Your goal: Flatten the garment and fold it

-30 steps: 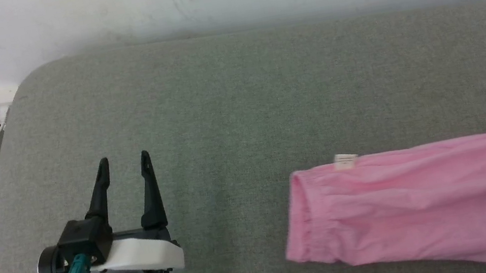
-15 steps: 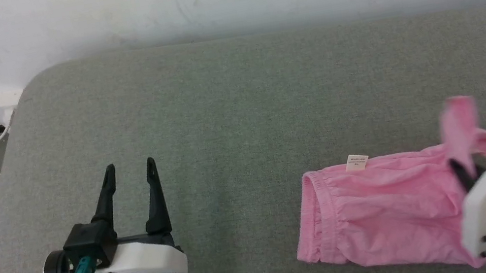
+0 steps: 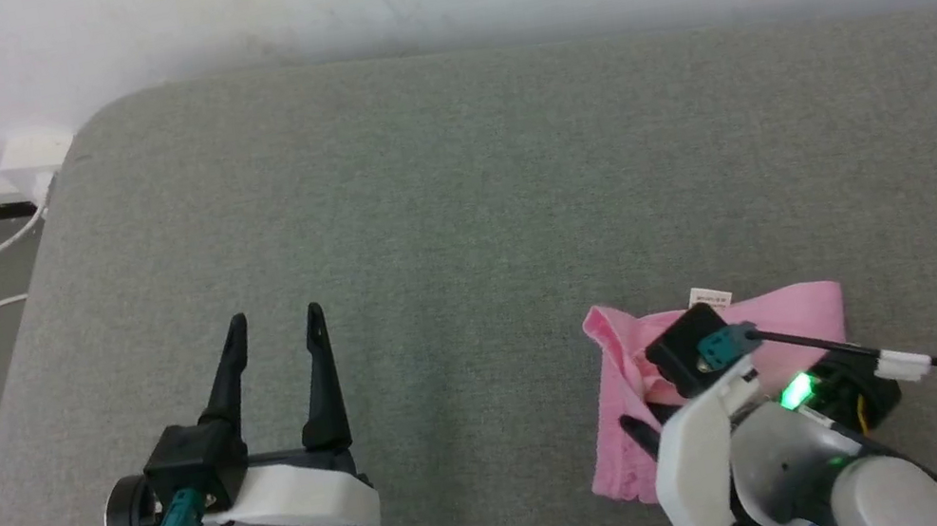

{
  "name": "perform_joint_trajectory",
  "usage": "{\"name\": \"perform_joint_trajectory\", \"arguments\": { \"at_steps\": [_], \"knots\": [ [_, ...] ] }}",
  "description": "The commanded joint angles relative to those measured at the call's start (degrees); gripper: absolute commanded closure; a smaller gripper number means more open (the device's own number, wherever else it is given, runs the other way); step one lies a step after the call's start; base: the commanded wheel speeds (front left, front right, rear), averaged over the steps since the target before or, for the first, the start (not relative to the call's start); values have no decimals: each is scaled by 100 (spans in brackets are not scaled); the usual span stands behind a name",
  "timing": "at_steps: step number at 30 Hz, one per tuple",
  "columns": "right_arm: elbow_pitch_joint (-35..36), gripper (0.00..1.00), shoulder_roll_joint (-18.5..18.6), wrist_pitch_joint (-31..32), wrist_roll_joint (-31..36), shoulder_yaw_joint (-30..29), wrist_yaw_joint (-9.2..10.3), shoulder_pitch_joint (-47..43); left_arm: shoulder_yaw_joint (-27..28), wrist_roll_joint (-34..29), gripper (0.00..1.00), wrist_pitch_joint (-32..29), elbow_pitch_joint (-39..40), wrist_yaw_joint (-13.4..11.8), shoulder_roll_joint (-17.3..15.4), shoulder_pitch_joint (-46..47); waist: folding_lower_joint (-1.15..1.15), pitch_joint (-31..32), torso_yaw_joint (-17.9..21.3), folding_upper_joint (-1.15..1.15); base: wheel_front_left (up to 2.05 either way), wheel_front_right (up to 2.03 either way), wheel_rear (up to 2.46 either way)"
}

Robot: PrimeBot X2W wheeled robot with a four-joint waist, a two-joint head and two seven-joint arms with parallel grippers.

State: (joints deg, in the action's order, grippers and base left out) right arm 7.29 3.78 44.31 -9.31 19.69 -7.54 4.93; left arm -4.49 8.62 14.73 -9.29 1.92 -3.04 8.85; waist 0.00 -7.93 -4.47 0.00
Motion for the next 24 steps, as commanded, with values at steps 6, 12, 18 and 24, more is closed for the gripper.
{"name": "perform_joint_trajectory", "arguments": {
  "at_steps": [6,12,18,24],
  "knots": [
    [-330,0,-32,-785,-355,241,5,550,-28,61,0,27,-33,-50,15,55,0,-26,-83,0,0,0,0],
    [113,0,-50,-2141,-858,-248,5,654,17,41,0,27,-10,-56,15,-14,0,94,13,0,0,0,0],
    [456,0,-86,-3431,-1306,-1875,5,-43,51,50,0,27,83,-74,16,-76,0,149,142,0,0,0,0],
    [-160,0,-89,-3615,-1728,-2615,5,-720,79,45,0,27,138,-89,16,-113,0,137,234,0,0,0,0]
  ]
}}
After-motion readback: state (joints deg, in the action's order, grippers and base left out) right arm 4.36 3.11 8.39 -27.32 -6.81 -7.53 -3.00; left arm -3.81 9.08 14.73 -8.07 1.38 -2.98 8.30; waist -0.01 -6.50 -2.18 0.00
